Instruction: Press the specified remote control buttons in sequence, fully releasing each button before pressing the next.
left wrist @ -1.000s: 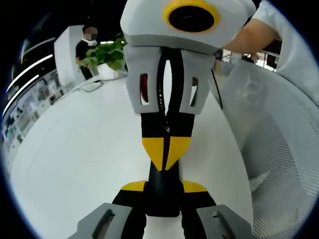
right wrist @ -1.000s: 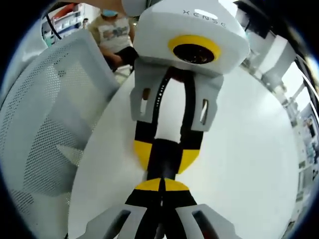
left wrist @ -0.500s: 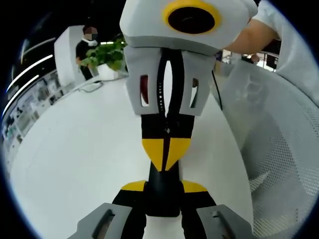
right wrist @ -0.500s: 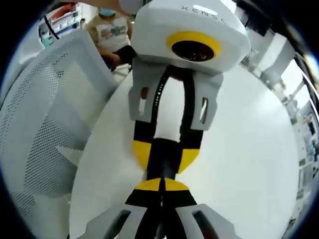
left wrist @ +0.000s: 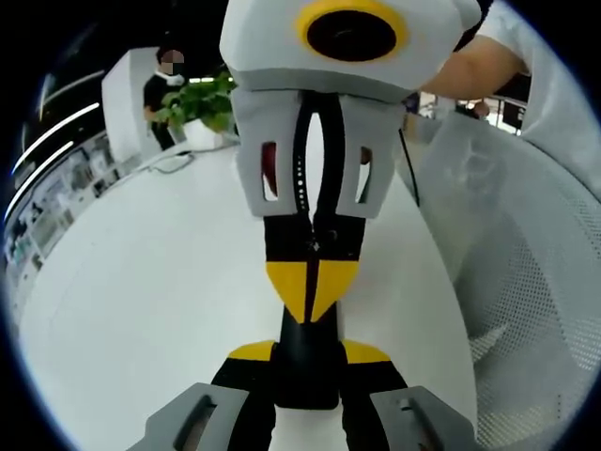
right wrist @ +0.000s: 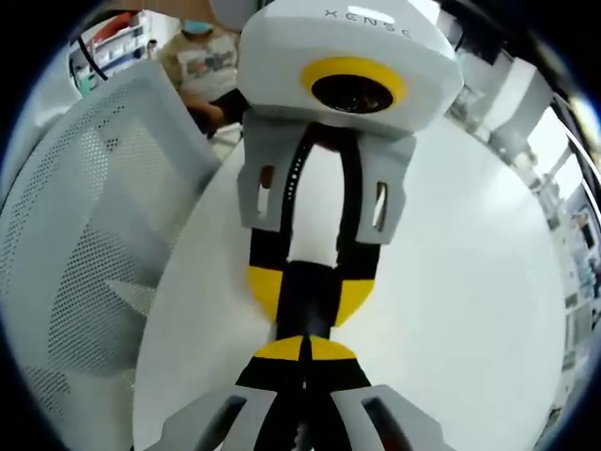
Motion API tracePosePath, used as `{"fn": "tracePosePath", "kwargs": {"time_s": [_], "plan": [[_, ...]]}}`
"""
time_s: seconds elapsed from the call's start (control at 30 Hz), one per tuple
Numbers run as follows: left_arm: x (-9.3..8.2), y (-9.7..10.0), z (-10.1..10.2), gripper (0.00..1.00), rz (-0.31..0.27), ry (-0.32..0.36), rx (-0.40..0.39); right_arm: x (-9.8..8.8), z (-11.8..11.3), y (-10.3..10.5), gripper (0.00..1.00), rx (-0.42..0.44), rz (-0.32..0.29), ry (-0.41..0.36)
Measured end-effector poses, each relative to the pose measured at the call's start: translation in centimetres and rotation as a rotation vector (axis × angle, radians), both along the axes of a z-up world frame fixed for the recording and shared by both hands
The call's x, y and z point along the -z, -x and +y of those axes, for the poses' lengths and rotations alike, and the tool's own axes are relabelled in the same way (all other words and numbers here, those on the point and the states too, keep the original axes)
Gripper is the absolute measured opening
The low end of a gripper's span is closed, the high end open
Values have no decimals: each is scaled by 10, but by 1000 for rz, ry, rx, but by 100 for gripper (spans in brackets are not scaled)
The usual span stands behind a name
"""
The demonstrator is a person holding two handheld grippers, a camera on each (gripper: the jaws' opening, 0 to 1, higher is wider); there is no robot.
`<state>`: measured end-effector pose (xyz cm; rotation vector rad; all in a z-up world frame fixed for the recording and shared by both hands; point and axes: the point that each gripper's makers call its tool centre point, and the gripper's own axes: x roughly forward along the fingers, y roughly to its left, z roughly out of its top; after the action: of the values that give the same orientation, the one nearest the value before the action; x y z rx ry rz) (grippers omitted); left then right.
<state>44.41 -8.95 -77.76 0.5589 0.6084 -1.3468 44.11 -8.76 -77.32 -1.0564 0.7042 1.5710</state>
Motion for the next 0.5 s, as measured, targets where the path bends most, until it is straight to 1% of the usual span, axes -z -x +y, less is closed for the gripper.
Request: {"fn": "tracePosePath", "kwargs": {"time_s": [0.2,0.5], "plan": [[1,-1,0,24,0,-2,0,0,0,0,0,5,12,-8],[1,-1,1,24,-2,-6,0,-1,1,0,0,2,2,-13]]}}
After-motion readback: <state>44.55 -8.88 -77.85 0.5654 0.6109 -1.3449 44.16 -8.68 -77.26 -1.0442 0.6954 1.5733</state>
